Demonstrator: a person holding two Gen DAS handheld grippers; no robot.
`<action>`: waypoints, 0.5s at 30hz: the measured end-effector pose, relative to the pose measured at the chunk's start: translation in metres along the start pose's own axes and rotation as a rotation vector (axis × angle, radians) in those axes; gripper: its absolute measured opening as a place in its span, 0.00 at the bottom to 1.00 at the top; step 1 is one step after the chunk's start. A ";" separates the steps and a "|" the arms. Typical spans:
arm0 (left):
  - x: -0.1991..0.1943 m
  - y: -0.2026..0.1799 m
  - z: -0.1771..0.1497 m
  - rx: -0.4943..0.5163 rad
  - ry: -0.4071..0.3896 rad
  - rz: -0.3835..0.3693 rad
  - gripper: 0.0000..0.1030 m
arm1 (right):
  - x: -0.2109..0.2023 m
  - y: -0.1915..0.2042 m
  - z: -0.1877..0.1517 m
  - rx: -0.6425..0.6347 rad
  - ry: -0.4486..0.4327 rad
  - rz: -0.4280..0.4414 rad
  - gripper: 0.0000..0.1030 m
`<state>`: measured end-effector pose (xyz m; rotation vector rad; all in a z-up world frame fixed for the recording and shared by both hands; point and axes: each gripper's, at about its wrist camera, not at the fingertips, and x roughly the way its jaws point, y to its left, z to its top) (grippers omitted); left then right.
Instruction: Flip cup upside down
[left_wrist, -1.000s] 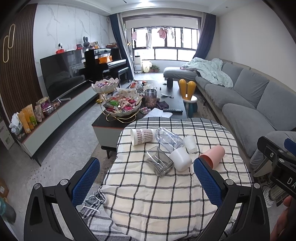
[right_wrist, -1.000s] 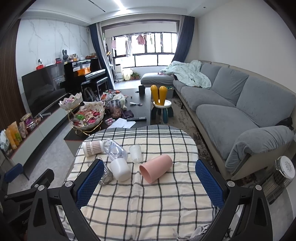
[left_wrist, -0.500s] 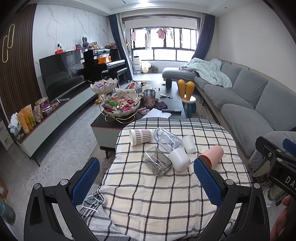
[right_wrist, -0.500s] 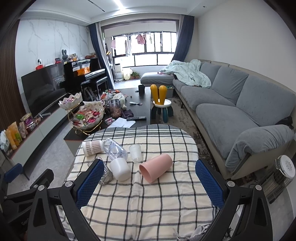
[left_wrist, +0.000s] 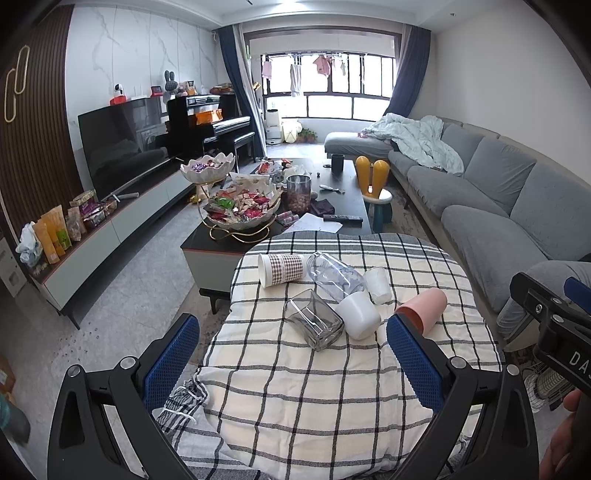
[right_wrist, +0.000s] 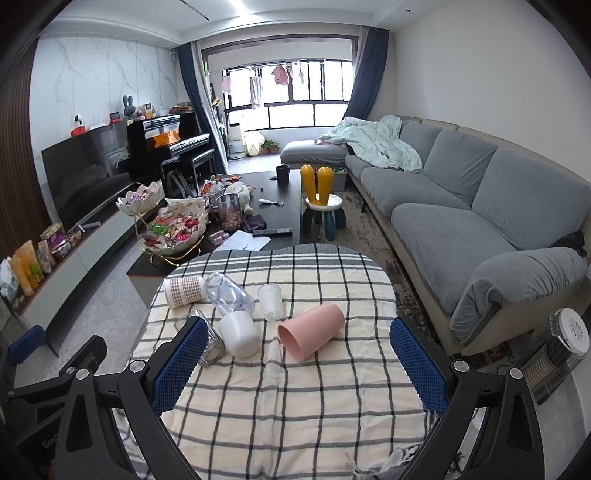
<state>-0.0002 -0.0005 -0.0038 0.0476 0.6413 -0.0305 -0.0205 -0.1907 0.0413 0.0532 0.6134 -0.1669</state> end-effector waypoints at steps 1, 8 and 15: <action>0.000 0.000 0.000 0.000 0.000 -0.001 1.00 | 0.000 0.000 0.000 0.000 0.000 0.000 0.96; 0.000 0.001 0.000 0.000 0.001 -0.002 1.00 | 0.001 -0.001 -0.001 0.000 0.004 0.001 0.96; 0.001 0.000 -0.001 -0.001 0.005 -0.002 1.00 | 0.002 -0.001 -0.002 0.001 0.006 0.002 0.96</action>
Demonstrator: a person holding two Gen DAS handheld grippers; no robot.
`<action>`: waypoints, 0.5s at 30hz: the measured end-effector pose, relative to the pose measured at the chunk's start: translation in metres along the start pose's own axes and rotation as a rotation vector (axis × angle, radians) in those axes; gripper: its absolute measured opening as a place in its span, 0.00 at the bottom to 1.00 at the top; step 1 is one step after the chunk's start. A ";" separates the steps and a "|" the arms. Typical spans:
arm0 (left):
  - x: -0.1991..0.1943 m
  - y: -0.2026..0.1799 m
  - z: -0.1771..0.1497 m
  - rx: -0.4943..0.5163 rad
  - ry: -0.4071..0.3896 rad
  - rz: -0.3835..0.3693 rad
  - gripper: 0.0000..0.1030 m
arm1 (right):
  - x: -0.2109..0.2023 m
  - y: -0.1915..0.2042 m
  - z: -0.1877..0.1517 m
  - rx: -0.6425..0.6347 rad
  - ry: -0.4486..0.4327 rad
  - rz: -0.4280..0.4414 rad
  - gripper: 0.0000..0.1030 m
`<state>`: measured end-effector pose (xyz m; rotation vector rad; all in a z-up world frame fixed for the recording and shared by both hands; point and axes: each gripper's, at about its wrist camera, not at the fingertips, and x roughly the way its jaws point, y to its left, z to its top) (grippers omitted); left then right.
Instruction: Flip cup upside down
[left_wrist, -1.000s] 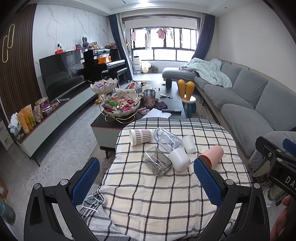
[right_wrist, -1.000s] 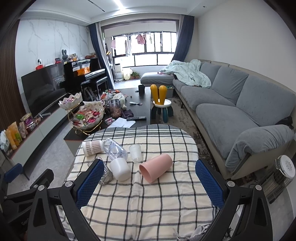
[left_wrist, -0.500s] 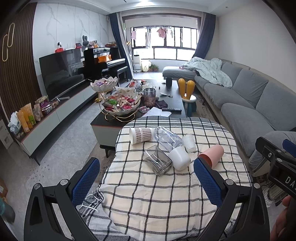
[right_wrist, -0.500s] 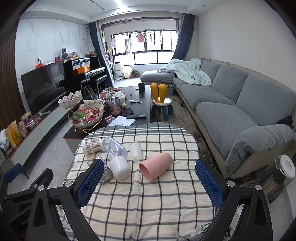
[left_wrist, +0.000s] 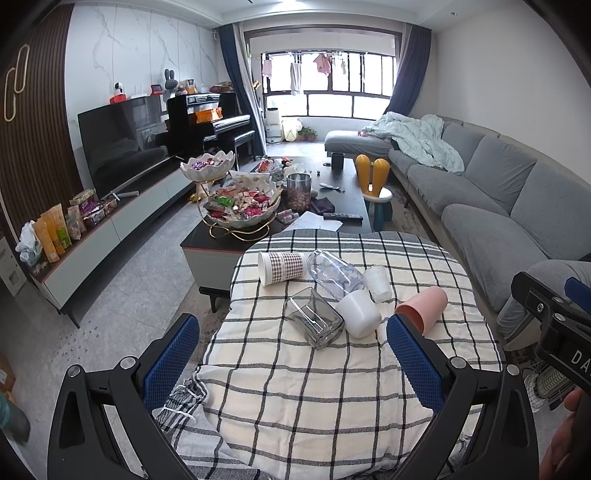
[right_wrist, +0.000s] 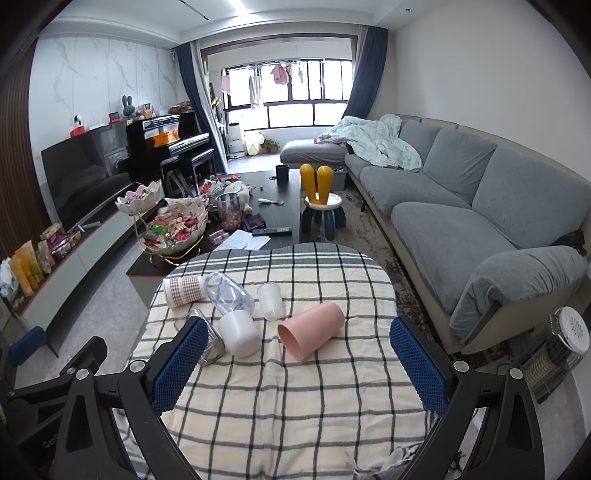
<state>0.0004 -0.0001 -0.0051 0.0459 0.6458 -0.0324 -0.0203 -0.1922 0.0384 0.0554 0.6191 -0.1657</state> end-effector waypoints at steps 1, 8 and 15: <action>0.001 0.000 -0.002 0.000 0.001 -0.001 1.00 | 0.000 0.000 -0.001 0.000 0.001 0.000 0.96; 0.001 -0.001 -0.002 -0.001 0.002 0.000 1.00 | 0.001 -0.001 -0.002 0.001 0.002 0.000 0.96; 0.002 -0.002 -0.004 -0.001 0.006 -0.002 1.00 | 0.002 -0.001 -0.003 0.002 0.004 -0.001 0.96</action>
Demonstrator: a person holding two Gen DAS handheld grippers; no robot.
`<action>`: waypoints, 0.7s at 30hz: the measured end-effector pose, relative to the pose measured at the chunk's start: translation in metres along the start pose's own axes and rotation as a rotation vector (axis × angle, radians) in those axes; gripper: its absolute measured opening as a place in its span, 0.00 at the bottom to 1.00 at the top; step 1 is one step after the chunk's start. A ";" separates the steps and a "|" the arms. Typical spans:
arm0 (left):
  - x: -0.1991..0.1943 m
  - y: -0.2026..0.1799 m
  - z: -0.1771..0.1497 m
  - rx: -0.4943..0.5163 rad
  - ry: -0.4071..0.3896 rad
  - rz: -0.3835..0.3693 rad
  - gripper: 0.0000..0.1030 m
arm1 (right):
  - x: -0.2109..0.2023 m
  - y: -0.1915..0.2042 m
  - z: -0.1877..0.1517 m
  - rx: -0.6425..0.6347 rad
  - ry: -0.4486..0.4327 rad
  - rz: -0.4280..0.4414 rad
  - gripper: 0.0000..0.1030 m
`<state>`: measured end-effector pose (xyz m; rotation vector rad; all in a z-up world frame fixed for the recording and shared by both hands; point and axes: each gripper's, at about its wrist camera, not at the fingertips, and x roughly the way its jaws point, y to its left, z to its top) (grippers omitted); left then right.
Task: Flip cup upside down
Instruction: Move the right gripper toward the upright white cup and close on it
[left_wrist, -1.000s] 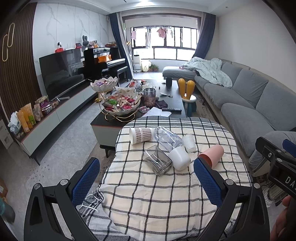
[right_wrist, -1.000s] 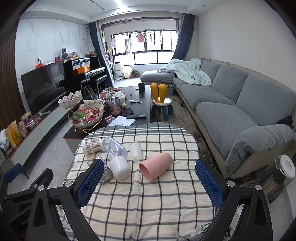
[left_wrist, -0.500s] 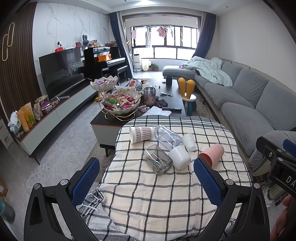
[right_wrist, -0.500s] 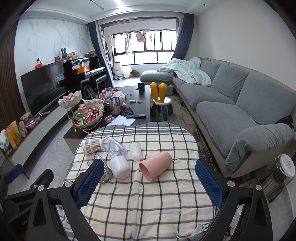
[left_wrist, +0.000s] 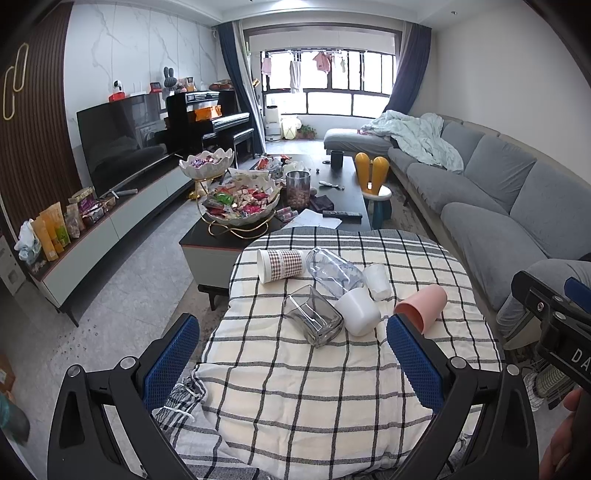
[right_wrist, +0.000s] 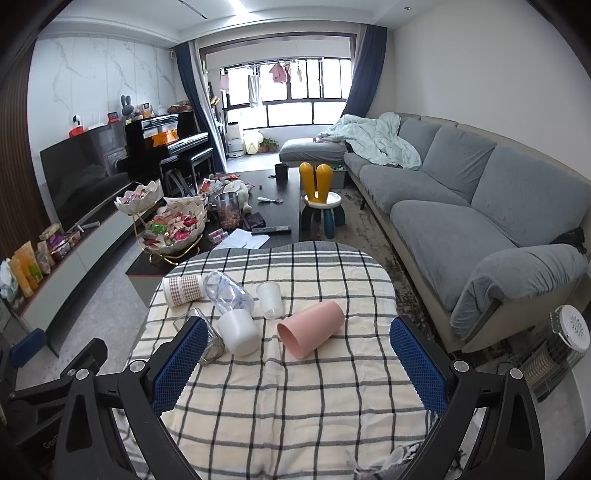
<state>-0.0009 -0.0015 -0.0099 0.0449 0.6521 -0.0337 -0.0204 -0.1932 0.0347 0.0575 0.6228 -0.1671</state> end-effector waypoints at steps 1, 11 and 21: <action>0.000 0.000 0.000 0.001 0.000 0.001 1.00 | 0.000 0.000 -0.001 0.000 0.000 0.000 0.96; 0.027 0.006 -0.015 -0.042 0.075 0.061 1.00 | 0.032 0.006 -0.012 -0.016 0.075 0.033 0.96; 0.068 0.020 -0.019 -0.097 0.155 0.185 1.00 | 0.093 0.037 0.003 -0.146 0.193 0.096 0.96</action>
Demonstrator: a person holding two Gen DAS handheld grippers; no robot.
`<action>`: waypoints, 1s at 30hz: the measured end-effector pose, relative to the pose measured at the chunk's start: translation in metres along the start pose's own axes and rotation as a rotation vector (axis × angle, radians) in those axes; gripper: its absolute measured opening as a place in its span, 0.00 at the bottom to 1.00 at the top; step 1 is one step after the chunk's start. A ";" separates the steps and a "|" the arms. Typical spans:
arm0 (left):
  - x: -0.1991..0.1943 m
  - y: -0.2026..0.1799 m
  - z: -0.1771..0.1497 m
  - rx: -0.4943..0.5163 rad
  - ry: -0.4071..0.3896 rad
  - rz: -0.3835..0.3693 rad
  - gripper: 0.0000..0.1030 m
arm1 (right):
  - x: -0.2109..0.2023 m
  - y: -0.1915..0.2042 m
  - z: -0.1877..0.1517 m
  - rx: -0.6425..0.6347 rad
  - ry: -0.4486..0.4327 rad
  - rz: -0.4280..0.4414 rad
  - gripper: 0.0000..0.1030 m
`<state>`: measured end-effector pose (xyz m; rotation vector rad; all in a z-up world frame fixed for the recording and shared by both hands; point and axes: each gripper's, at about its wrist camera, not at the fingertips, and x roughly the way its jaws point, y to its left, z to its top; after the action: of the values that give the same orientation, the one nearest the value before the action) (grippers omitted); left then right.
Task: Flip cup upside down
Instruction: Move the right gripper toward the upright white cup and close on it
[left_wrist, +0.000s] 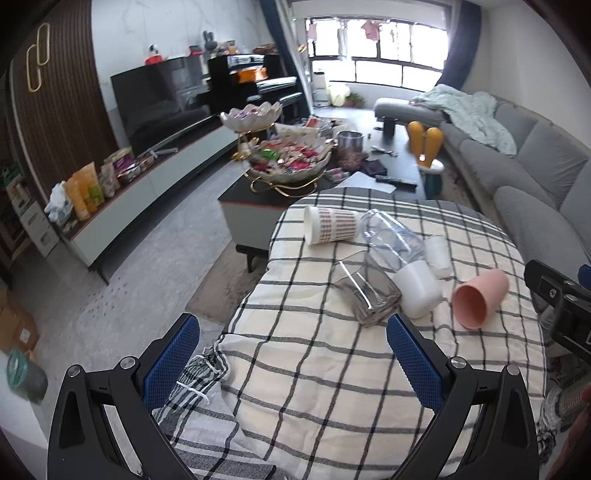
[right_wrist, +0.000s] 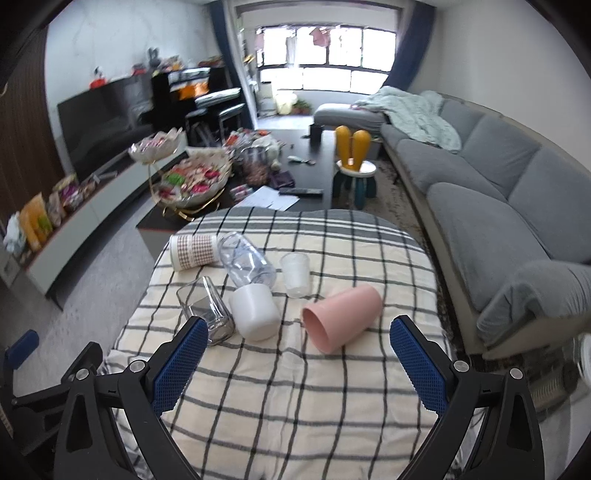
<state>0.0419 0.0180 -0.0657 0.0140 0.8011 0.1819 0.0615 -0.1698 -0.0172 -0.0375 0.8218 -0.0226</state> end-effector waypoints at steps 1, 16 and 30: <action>0.004 0.000 0.001 -0.008 0.005 0.009 1.00 | 0.008 0.001 0.003 -0.013 0.015 0.009 0.96; 0.061 -0.004 0.010 -0.123 0.067 0.044 1.00 | 0.143 0.039 0.024 -0.219 0.372 0.106 0.86; 0.105 -0.004 0.012 -0.160 0.153 0.039 1.00 | 0.205 0.062 0.019 -0.350 0.518 0.072 0.76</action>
<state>0.1226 0.0328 -0.1319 -0.1366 0.9367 0.2865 0.2150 -0.1147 -0.1570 -0.3431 1.3373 0.1865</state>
